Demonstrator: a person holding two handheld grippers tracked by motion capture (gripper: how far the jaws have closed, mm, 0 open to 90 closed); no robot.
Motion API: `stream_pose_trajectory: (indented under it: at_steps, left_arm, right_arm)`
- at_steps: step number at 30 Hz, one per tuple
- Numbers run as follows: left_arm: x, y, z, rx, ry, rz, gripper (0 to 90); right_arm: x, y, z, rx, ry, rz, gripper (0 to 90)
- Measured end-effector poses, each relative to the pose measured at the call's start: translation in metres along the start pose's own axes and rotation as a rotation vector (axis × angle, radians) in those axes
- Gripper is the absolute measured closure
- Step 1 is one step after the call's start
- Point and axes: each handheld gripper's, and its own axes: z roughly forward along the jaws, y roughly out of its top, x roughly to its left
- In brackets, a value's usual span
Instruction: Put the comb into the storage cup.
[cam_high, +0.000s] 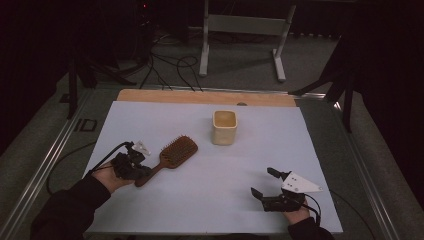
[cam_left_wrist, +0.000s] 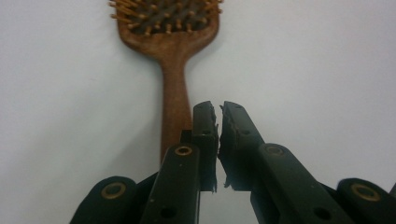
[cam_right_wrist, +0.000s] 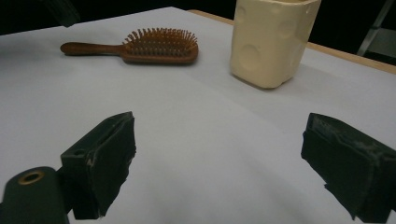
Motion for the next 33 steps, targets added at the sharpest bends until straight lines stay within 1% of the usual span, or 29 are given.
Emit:
stream_pose_trajectory:
  at_steps: [2, 4, 8, 10, 11, 12, 14, 16, 17, 18, 19, 20, 21, 22, 23, 25, 26, 29, 30, 31, 32, 33]
  left_arm:
    - [0.003, 0.001, -0.001, 0.001, 0.002, -0.008, 78.8]
    - [0.005, 0.002, -0.001, 0.002, 0.000, -0.016, 73.8]
    - [0.010, 0.005, -0.002, 0.007, 0.018, -0.035, 62.2]
    - [0.010, 0.007, -0.001, 0.013, 0.018, -0.036, 57.2]
    - [0.010, 0.008, -0.001, 0.013, 0.022, -0.038, 53.0]
    - [0.011, 0.009, 0.000, 0.018, 0.020, -0.034, 51.5]
    - [0.011, 0.010, 0.002, 0.029, 0.029, -0.033, 43.4]
    - [0.011, 0.013, 0.004, 0.038, 0.047, -0.044, 28.9]
    - [0.012, 0.013, 0.005, 0.040, 0.043, -0.050, 19.7]
    - [0.012, 0.014, 0.007, 0.046, 0.045, -0.048, 16.5]
    - [0.012, 0.014, 0.008, 0.042, 0.047, -0.054, 14.1]
    - [0.013, 0.015, 0.009, 0.048, 0.033, -0.049, 13.6]
    - [0.013, 0.016, 0.010, 0.049, 0.028, -0.048, 7.0]
    - [0.013, 0.016, 0.012, 0.054, 0.015, -0.044, 5.7]
    - [0.013, 0.017, 0.013, 0.059, 0.020, -0.043, 4.6]
    - [0.014, 0.018, 0.018, 0.073, 0.014, -0.034, 2.9]
    - [0.014, 0.020, 0.020, 0.082, 0.025, -0.037, 2.5]
    - [0.015, 0.023, 0.024, 0.088, 0.028, -0.040, 0.7]
    - [0.015, 0.024, 0.026, 0.090, 0.020, -0.036, 0.7]
    - [0.015, 0.025, 0.027, 0.091, 0.021, -0.040, 0.2]
    - [0.016, 0.026, 0.029, 0.090, 0.008, -0.047, 0.3]
    - [0.016, 0.027, 0.030, 0.092, 0.007, -0.047, 0.3]
  right_arm:
    - [0.000, 0.000, 0.000, 0.000, 0.000, 0.002, 10.0]
    - [0.000, 0.000, 0.000, -0.002, 0.001, 0.003, 10.0]
    - [0.000, 0.000, 0.000, -0.002, 0.002, 0.004, 9.9]
    - [0.000, 0.000, 0.000, -0.001, 0.003, 0.005, 9.9]
    - [0.000, 0.000, 0.000, -0.002, 0.002, 0.005, 10.0]
    - [0.000, 0.000, 0.000, -0.001, 0.003, 0.005, 10.0]
    - [0.000, 0.000, 0.000, -0.001, 0.003, 0.005, 9.9]
    - [0.000, 0.000, 0.000, -0.001, 0.003, 0.005, 9.9]
    - [0.000, 0.000, 0.000, 0.000, 0.003, 0.005, 10.0]
    - [0.000, 0.000, 0.000, 0.001, 0.003, 0.005, 9.9]
    - [0.000, 0.000, 0.000, 0.001, 0.003, 0.003, 9.9]
    - [0.000, 0.000, 0.000, 0.001, 0.003, 0.003, 9.9]
    - [0.000, 0.000, 0.000, 0.002, 0.003, 0.000, 9.9]
    - [0.000, 0.000, 0.000, 0.002, 0.003, 0.001, 10.0]
    - [0.000, 0.000, 0.000, 0.002, 0.003, 0.000, 10.0]
    - [0.000, 0.000, 0.000, 0.002, 0.003, 0.001, 9.9]
    - [0.000, 0.000, 0.000, 0.003, 0.003, 0.002, 10.0]
    - [0.000, 0.000, 0.000, 0.003, 0.002, 0.000, 9.9]
    - [0.000, 0.000, 0.000, 0.003, 0.002, 0.000, 9.9]
    - [0.000, 0.000, 0.000, 0.001, 0.002, -0.002, 9.9]
    - [0.000, 0.000, 0.000, 0.001, 0.002, 0.000, 10.0]
    - [0.000, 0.000, 0.000, 0.001, 0.002, 0.000, 9.9]
